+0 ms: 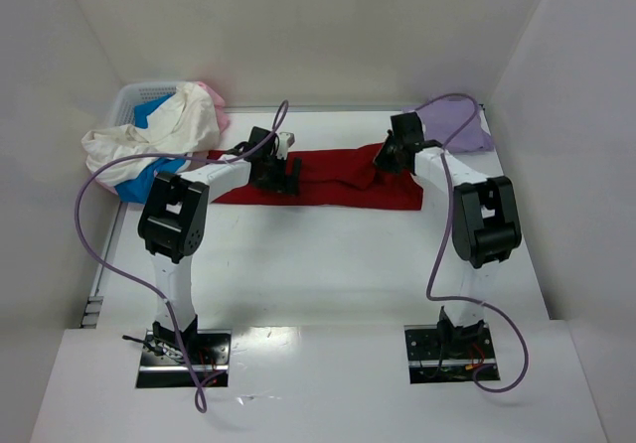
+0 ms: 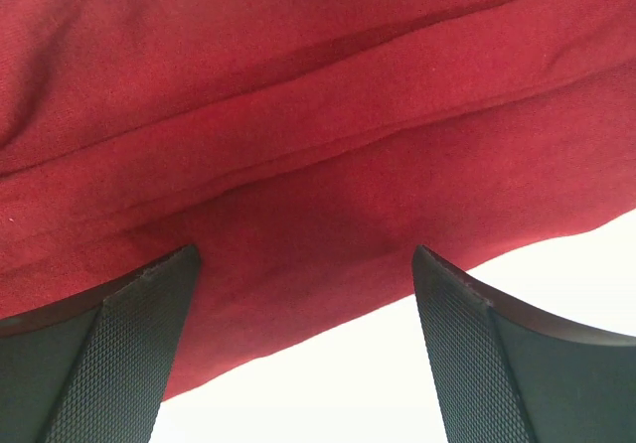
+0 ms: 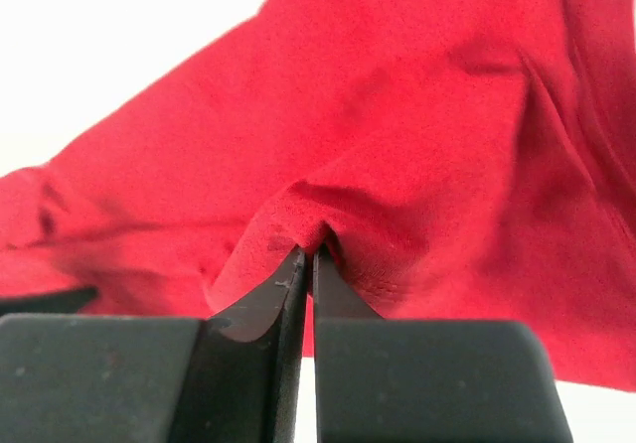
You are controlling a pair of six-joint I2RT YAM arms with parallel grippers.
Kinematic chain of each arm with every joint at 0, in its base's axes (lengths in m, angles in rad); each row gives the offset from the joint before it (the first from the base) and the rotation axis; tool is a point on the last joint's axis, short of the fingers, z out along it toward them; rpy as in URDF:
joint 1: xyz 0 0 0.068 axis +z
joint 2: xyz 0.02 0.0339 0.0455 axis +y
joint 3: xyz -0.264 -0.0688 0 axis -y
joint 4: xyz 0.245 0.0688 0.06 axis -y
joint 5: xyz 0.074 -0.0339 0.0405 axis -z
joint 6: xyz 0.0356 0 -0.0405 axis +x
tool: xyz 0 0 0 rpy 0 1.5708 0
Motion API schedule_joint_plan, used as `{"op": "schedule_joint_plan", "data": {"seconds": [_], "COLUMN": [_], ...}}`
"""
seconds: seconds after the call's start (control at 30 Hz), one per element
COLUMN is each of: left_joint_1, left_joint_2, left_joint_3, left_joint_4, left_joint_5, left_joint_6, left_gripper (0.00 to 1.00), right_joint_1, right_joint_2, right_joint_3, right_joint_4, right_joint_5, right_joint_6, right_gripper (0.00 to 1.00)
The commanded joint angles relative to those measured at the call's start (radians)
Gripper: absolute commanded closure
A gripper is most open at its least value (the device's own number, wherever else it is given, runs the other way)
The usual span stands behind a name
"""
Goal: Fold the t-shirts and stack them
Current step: Fold the other side of the tshirt into a rectangle
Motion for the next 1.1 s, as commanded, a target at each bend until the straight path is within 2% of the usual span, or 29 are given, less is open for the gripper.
{"op": "schedule_joint_plan", "data": {"seconds": [0.0,0.43,0.5,0.57,0.6,0.67,0.8,0.93,1.07], "left_joint_1": [-0.004,-0.004,-0.004,-0.004,-0.004,-0.004,-0.004,-0.004,-0.004], "left_joint_2": [0.043,0.062,0.062,0.062,0.062,0.062,0.052,0.052,0.033], "left_joint_3": [-0.001,-0.001,-0.001,-0.001,-0.001,-0.001,-0.001,-0.001,-0.001], "left_joint_4": [-0.009,-0.009,-0.009,-0.018,-0.018,-0.018,-0.018,-0.018,-0.027], "left_joint_5": [0.006,0.015,0.015,0.015,0.015,0.015,0.024,0.024,0.015], "left_joint_6": [0.011,0.011,0.011,0.011,0.011,0.011,0.002,0.002,-0.007], "left_gripper": [0.05,0.03,0.03,0.03,0.03,0.03,0.03,0.03,0.03], "right_joint_1": [0.006,-0.004,-0.004,-0.004,-0.014,-0.014,-0.033,-0.033,-0.033], "right_joint_2": [0.058,0.317,0.36,0.37,0.382,0.371,0.319,0.224,0.106], "right_joint_3": [0.134,0.472,0.507,0.547,0.558,0.558,0.547,0.468,0.31], "right_joint_4": [0.005,0.004,-0.006,-0.019,-0.031,-0.031,-0.022,-0.031,-0.009], "right_joint_5": [0.029,0.0,-0.011,-0.011,-0.011,-0.011,-0.011,-0.011,-0.058], "right_joint_6": [-0.034,-0.034,-0.043,-0.043,-0.043,-0.043,-0.055,-0.066,-0.066], "right_gripper": [0.94,0.9,0.81,0.62,0.56,0.45,0.36,0.37,0.42]}}
